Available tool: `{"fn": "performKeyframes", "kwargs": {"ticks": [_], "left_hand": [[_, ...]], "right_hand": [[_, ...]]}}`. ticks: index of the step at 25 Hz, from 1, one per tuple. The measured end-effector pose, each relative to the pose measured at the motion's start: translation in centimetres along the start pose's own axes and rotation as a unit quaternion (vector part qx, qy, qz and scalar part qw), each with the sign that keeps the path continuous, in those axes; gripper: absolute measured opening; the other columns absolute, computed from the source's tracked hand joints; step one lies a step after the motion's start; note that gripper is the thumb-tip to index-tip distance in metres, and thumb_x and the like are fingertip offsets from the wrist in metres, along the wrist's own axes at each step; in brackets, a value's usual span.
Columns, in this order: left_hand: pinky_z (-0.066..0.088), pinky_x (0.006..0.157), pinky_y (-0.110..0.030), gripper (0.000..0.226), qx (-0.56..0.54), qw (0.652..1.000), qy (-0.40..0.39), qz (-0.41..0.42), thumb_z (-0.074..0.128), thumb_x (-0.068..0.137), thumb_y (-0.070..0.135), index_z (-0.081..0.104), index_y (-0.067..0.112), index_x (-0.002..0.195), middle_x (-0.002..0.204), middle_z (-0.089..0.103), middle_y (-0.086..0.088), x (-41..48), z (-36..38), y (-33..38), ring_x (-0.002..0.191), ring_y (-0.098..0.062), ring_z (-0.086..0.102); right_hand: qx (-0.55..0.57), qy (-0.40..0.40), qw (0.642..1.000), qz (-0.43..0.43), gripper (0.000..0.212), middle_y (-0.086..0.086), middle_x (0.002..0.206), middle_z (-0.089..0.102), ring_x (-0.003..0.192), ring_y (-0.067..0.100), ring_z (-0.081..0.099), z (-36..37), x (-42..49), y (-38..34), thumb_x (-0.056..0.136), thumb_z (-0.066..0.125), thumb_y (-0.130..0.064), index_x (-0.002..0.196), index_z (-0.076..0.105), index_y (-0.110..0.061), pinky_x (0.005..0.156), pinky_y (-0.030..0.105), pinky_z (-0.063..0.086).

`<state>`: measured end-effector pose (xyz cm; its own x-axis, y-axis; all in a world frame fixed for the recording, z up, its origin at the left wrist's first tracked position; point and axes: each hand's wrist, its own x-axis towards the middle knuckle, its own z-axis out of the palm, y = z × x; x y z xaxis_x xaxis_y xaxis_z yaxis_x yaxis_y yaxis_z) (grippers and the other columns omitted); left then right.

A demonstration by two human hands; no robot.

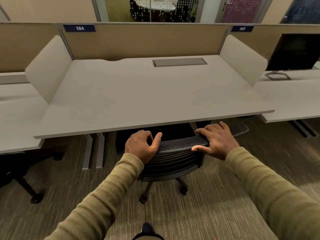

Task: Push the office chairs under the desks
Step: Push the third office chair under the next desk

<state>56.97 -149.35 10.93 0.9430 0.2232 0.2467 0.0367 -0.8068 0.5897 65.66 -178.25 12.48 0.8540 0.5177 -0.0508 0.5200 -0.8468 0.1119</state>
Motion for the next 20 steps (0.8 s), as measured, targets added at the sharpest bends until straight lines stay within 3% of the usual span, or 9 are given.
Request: {"fn": "performKeyframes", "kwargs": {"ticks": [4,9,15,18,20], "left_hand": [[0.036,0.055,-0.028,0.051,0.001,1.000,-0.019,-0.018,0.056,0.092,0.059,0.058,0.018,0.062,0.058,0.055,0.004,4.0,2.1,0.9,0.056,-0.015,0.054],[0.041,0.057,-0.030,0.050,0.003,0.999,-0.031,-0.010,0.056,0.094,0.055,0.060,0.014,0.066,0.063,0.057,0.002,9.5,3.7,0.0,0.060,-0.018,0.055],[0.037,0.061,-0.030,0.047,0.044,0.998,-0.019,-0.035,0.054,0.096,0.051,0.061,0.014,0.068,0.065,0.057,0.001,12.9,5.1,0.6,0.064,-0.022,0.055],[0.035,0.060,-0.031,0.046,0.054,0.997,0.015,-0.048,0.049,0.100,0.046,0.058,0.013,0.069,0.068,0.054,-0.001,11.6,6.2,3.1,0.066,-0.024,0.054],[0.038,0.062,-0.034,0.045,0.077,0.995,-0.003,-0.055,0.044,0.103,0.044,0.059,0.012,0.076,0.074,0.055,-0.004,11.9,6.0,3.6,0.072,-0.028,0.057]], "right_hand": [[-0.023,-0.039,0.998,0.044,0.111,0.003,0.145,0.047,0.139,0.027,0.035,-0.3,2.9,2.5,0.066,-0.003,-0.099,0.152,0.029,-0.035,0.117,0.066,-0.001],[0.010,-0.059,0.995,0.077,0.114,0.008,0.163,0.021,0.152,0.031,0.006,-0.2,6.6,3.5,0.060,-0.004,-0.102,0.156,0.007,-0.040,0.113,0.070,-0.011],[0.016,-0.105,0.990,0.091,0.115,0.010,0.166,-0.013,0.150,0.038,-0.019,-0.8,10.2,5.5,0.056,0.003,-0.103,0.152,-0.021,-0.044,0.109,0.074,-0.013],[0.024,-0.113,0.988,0.106,0.121,0.011,0.165,-0.020,0.149,0.040,-0.021,-1.2,9.3,7.2,0.050,-0.002,-0.105,0.151,-0.024,-0.042,0.108,0.075,-0.014],[0.040,-0.109,0.985,0.129,0.124,0.013,0.165,-0.018,0.149,0.042,-0.018,-1.4,9.0,6.6,0.049,-0.007,-0.103,0.154,-0.020,-0.038,0.107,0.075,-0.014]]}}
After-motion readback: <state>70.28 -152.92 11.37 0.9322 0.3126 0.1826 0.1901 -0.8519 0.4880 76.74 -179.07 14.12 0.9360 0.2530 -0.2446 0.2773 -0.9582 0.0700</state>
